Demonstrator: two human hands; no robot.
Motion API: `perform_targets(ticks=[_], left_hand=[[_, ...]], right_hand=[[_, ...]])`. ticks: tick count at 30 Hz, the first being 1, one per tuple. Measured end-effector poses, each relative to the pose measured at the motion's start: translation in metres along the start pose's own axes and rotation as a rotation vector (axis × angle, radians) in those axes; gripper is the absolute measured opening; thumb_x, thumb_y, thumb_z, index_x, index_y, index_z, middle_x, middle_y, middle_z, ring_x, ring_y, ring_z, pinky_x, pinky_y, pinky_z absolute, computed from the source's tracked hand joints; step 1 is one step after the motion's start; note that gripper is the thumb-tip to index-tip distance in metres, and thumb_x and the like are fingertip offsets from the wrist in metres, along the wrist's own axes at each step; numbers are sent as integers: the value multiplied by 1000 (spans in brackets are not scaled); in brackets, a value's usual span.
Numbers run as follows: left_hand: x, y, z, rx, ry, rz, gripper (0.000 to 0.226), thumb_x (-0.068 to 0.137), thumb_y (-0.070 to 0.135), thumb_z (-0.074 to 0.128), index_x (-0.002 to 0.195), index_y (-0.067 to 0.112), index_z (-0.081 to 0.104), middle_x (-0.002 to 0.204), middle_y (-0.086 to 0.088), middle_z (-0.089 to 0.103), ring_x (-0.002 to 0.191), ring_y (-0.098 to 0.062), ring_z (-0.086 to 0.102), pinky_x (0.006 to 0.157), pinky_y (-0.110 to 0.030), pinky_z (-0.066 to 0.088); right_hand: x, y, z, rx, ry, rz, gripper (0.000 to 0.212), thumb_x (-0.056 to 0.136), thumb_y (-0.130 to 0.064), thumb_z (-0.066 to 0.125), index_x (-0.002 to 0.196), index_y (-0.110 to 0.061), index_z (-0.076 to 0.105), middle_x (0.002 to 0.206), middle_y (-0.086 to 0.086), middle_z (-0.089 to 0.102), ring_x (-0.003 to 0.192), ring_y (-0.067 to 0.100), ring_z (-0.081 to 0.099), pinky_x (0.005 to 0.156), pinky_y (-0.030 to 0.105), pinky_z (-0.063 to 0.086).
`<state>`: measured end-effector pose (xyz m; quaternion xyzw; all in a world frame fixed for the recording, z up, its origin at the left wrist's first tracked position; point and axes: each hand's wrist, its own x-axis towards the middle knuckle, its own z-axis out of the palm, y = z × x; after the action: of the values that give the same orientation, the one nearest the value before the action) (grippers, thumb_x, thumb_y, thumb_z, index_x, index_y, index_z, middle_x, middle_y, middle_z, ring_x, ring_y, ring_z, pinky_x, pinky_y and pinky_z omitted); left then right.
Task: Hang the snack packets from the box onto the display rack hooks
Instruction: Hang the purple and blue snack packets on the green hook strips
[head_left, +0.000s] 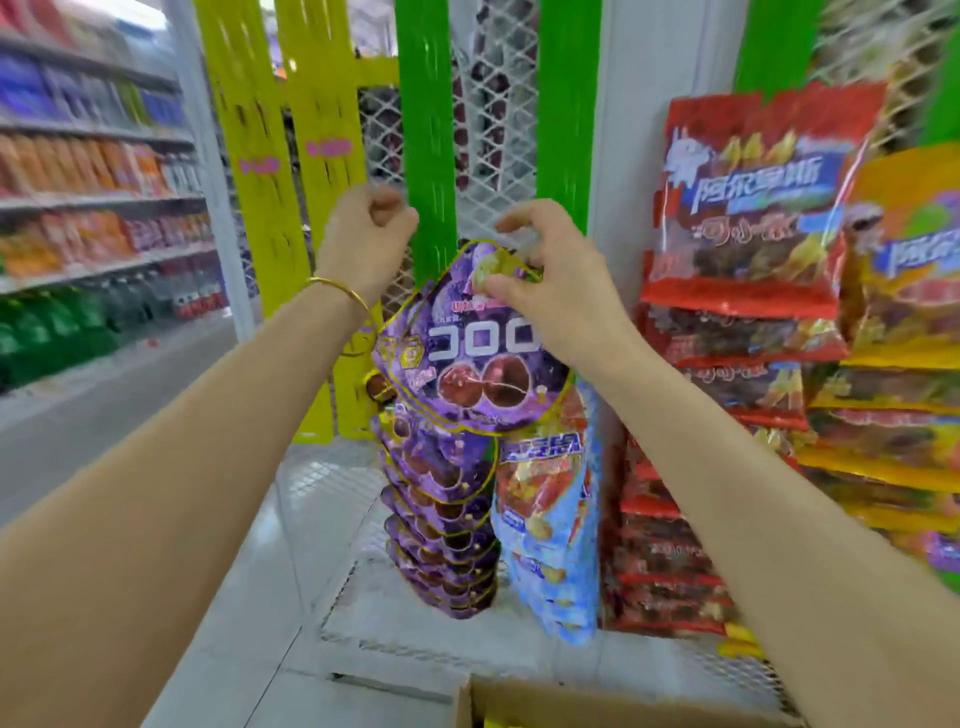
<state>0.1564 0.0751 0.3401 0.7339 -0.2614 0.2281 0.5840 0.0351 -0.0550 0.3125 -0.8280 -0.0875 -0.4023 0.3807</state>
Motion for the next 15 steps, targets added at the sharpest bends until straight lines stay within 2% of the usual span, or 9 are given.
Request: perform_targets(ticks=[2,3,5,7,8,10,11,13,15], left_hand=[[10,3,3,-34,-39,-42,16,92,16,53,104,8,58,80,0,55,80,-18,56,73,-35,52],[14,4,5,-67,-56,-73,9,93,18,52,92,12,59,73,1,52,71,-15,55,63,-30,50],[20,8,6,-130,-72,-141,21,93,22,53,72,19,53,64,0,45,53,-10,47,49,-22,41],[27,11,5,-157,-90,-193,30,89,29,58,64,21,46,61,-2,40,52,-15,39,50,-26,34],[29,13,4,-150,-106,-224,31,87,34,60,64,21,45,62,-2,43,57,-18,42,55,-29,36],[32,17,4,-176,-126,-274,27,78,42,67,74,18,57,77,-7,57,76,-25,53,71,-35,42],[33,18,4,-203,-129,-297,34,74,44,69,88,14,64,94,-13,64,89,-28,58,77,-36,43],[32,20,5,-244,-137,-348,55,78,42,68,119,7,60,127,-17,57,115,-32,56,85,-33,43],[32,20,6,-236,-139,-342,57,83,38,65,127,4,54,137,-17,49,123,-31,50,92,-34,43]], right_hand=[[17,1,6,4,7,-29,29,81,-5,67,106,-7,53,77,-6,53,66,7,45,63,14,36],[25,1,9,-5,6,-42,25,82,-4,66,104,-6,54,83,-3,54,71,10,47,65,12,36],[40,-1,14,-27,1,-60,23,83,-2,63,104,-3,55,90,-2,53,80,8,47,67,4,34],[52,-4,19,-32,2,-75,23,83,1,61,106,-1,56,92,0,54,75,0,48,67,0,33],[56,-4,22,-33,9,-91,22,84,2,59,106,-1,56,92,3,57,71,-4,49,66,1,33],[63,-3,26,-59,21,-100,21,86,-1,58,108,-2,57,99,9,61,77,2,51,68,8,36],[65,-3,27,-71,24,-88,22,87,-4,57,110,-3,56,103,9,62,85,9,52,72,13,37],[68,-2,30,-76,23,-66,24,88,-5,57,112,-5,56,108,8,61,95,16,53,81,21,39],[68,-3,30,-80,28,-61,25,88,-6,58,113,-6,55,109,7,61,97,16,54,84,23,40]])
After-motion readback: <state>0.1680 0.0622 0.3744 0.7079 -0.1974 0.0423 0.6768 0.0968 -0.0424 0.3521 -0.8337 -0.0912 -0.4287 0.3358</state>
